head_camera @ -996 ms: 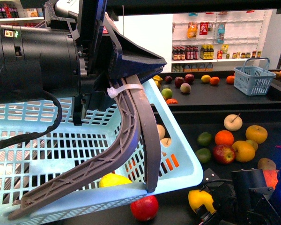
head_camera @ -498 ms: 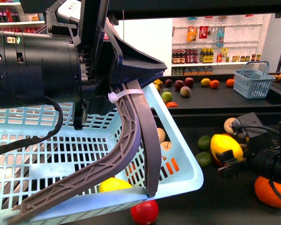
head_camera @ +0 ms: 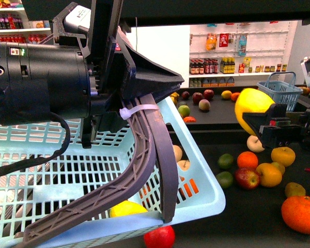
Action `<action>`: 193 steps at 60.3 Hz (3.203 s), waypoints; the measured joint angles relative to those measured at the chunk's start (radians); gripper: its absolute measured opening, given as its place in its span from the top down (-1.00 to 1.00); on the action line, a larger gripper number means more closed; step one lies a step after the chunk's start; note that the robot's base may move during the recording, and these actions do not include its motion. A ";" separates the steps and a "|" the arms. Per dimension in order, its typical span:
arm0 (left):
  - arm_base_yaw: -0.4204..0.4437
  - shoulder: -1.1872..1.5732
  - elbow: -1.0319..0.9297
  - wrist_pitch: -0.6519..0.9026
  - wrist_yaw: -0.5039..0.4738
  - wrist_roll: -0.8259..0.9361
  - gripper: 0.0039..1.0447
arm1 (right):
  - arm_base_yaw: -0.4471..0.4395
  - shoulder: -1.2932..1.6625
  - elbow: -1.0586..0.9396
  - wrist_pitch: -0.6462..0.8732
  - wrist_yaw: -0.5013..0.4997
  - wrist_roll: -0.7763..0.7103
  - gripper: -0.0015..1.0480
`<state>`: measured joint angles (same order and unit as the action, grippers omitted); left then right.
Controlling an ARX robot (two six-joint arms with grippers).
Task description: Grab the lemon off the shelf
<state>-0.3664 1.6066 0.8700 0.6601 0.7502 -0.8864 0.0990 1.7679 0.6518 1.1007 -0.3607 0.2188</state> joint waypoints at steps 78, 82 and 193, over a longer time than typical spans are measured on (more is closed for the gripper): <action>0.000 0.000 0.000 0.000 -0.005 -0.002 0.88 | 0.041 -0.123 -0.078 -0.148 0.121 -0.114 -0.86; 0.000 0.000 0.000 0.000 -0.002 -0.002 0.88 | -0.013 -0.254 -0.128 -0.245 0.107 -0.144 -0.86; 0.000 0.000 0.000 0.000 0.000 -0.008 0.88 | -0.103 -1.762 -0.636 -1.104 0.357 -0.224 0.95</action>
<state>-0.3668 1.6070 0.8700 0.6598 0.7506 -0.8940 -0.0036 0.0063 0.0154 -0.0029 -0.0032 -0.0048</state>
